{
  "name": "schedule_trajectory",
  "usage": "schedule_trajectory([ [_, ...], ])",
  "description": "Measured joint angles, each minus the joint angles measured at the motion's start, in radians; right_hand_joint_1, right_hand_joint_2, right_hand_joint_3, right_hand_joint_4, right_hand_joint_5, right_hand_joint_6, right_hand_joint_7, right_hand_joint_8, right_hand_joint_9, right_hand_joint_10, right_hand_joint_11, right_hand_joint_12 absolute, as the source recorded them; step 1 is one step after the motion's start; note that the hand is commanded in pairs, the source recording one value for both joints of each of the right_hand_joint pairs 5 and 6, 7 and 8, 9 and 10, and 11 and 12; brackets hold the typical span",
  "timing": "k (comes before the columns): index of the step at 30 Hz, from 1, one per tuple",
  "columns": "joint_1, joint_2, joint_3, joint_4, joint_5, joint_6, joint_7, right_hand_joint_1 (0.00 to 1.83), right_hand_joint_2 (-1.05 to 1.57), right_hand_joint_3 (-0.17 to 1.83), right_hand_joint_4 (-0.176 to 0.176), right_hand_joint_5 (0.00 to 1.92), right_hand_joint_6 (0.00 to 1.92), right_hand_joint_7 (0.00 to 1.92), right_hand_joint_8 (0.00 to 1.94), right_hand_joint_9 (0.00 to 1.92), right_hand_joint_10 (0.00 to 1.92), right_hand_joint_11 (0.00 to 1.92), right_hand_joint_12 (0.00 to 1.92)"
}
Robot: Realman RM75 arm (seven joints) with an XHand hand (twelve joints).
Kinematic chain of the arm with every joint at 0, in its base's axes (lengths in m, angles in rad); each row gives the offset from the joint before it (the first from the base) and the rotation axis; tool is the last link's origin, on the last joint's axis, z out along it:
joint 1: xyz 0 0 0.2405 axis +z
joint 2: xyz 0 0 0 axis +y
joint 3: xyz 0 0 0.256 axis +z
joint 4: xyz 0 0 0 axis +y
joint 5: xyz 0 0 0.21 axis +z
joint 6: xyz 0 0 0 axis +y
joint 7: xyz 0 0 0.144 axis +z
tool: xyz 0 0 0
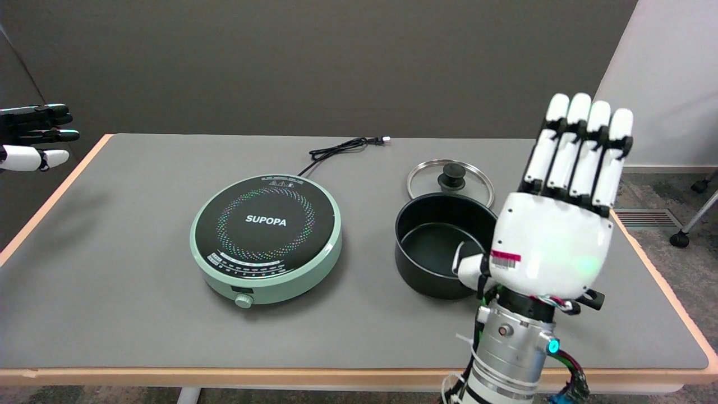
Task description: Place the pot onto the induction cooker.
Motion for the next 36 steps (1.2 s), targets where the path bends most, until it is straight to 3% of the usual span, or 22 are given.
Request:
schedule_trajectory([
  [1, -0.005, -0.001, -0.006, 0.0, 0.011, 0.01, -0.005, 1.22, -0.44, 1.23, -0.101, 0.03, 0.03, 0.03, 0.03, 0.03, 0.03, 0.03, 0.03],
  [36, -0.026, 0.073, -0.069, 0.142, 0.597, 0.117, -0.05, 1.28, -0.59, 1.13, -0.12, 0.05, 0.05, 0.05, 0.05, 0.05, 0.05, 0.05, 0.05],
])
